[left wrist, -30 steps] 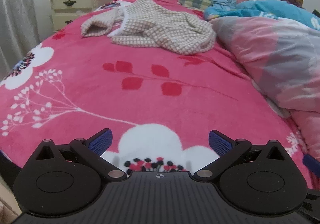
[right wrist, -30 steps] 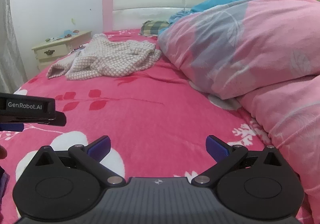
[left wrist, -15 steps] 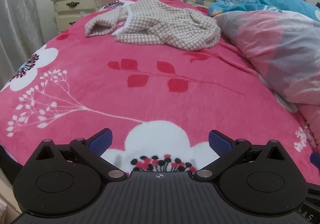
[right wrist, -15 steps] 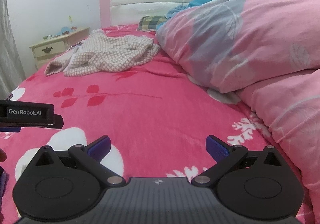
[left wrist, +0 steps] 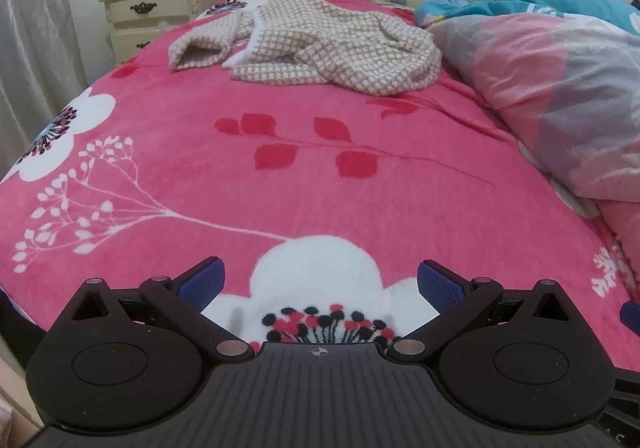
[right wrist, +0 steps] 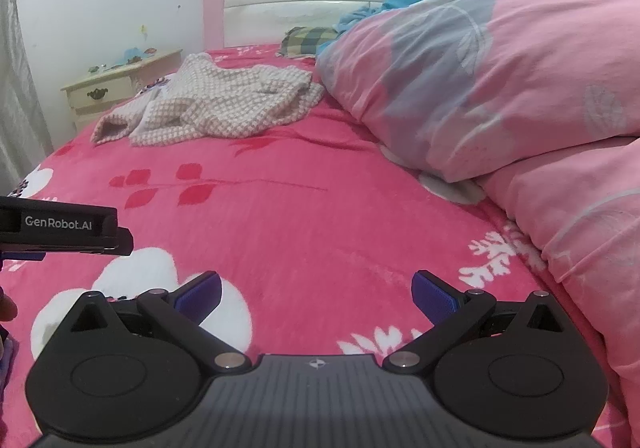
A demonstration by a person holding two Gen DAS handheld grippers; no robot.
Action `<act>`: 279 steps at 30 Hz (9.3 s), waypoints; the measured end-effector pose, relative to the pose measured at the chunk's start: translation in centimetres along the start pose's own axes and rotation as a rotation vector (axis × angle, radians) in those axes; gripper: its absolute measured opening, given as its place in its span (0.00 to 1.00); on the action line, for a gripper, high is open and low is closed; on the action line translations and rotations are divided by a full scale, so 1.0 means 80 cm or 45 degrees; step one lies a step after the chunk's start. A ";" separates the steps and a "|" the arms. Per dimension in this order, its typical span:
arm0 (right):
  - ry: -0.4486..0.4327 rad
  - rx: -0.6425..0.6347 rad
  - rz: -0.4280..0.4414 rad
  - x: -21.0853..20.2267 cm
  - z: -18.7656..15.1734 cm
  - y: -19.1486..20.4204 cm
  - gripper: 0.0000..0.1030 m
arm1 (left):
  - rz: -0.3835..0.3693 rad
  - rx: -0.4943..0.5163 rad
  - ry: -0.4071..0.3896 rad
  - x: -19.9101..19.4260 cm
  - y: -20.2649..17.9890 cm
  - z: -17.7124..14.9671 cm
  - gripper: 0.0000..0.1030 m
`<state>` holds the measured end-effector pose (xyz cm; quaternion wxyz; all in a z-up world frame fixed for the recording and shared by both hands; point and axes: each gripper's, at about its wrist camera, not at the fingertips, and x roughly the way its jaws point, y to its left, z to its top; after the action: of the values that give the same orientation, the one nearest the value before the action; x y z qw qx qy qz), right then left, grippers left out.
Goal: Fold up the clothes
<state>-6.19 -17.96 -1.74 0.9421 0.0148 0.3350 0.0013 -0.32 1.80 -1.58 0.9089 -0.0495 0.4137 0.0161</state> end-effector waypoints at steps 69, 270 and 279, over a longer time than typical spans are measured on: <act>0.260 0.324 0.424 0.473 0.289 0.025 1.00 | -0.063 -0.148 -0.158 0.328 0.108 0.289 0.75; 0.880 0.076 1.205 0.066 -0.072 0.023 0.97 | 0.160 -0.191 -0.492 -0.160 0.239 0.137 0.01; 0.839 0.189 1.219 0.074 -0.079 0.027 0.57 | -0.099 0.038 -0.141 -0.074 0.153 0.096 0.56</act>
<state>-5.58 -15.56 -10.26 0.6794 0.2294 0.5654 0.4076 0.68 14.84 6.97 0.9310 -0.0510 0.3606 -0.0228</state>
